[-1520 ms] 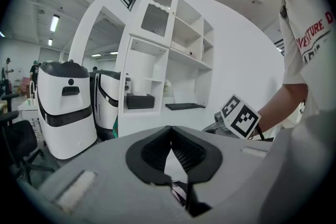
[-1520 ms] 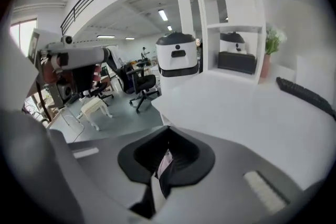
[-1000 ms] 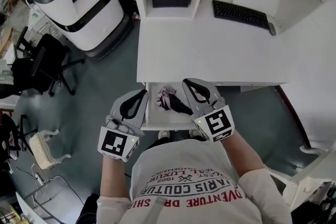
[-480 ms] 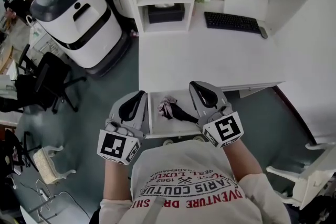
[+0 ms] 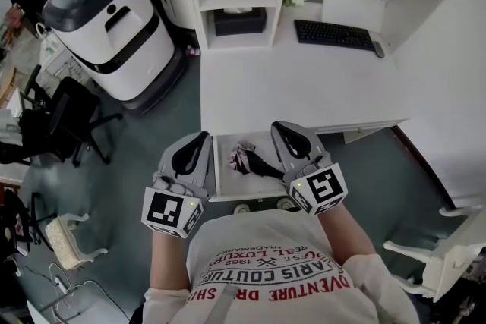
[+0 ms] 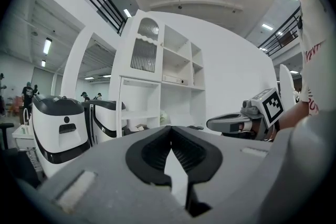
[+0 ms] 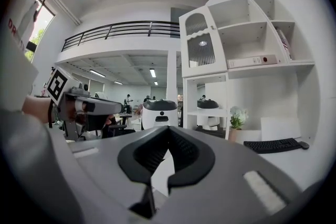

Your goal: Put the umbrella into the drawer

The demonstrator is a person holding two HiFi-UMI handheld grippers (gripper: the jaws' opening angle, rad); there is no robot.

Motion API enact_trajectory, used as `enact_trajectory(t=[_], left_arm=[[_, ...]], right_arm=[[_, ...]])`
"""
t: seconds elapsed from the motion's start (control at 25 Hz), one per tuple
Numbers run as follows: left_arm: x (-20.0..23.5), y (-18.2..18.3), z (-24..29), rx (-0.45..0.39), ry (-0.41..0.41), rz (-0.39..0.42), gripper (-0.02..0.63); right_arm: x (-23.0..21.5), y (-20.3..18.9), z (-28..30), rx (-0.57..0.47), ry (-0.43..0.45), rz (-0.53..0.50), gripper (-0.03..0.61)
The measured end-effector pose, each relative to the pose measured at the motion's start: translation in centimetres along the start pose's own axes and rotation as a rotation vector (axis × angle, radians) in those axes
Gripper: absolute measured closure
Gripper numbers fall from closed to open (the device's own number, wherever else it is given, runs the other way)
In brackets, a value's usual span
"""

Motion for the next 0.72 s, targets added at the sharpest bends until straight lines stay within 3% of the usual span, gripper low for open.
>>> enact_trajectory(t=[0.16, 0.72], left_arm=[[0.6, -0.1, -0.4, -0.001, -0.005, 0.032, 0.609], [1.0, -0.6, -0.8, 0.003, -0.010, 0.011, 0.609]], right_arm=[[0.4, -0.4, 0.4, 0.021, 0.022, -0.021, 0.580], [2.4, -0.2, 1.0, 0.003, 0.038, -0.026, 0.580]])
Point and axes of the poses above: the fingertips, and each gripper's own axes: z forward along the fingers, x to its left, y out of its top, the point moved 5 cm from there along -z, backward along the fingers, and after that the axes turned 5 degrees about -x, right-handed, at the moved point
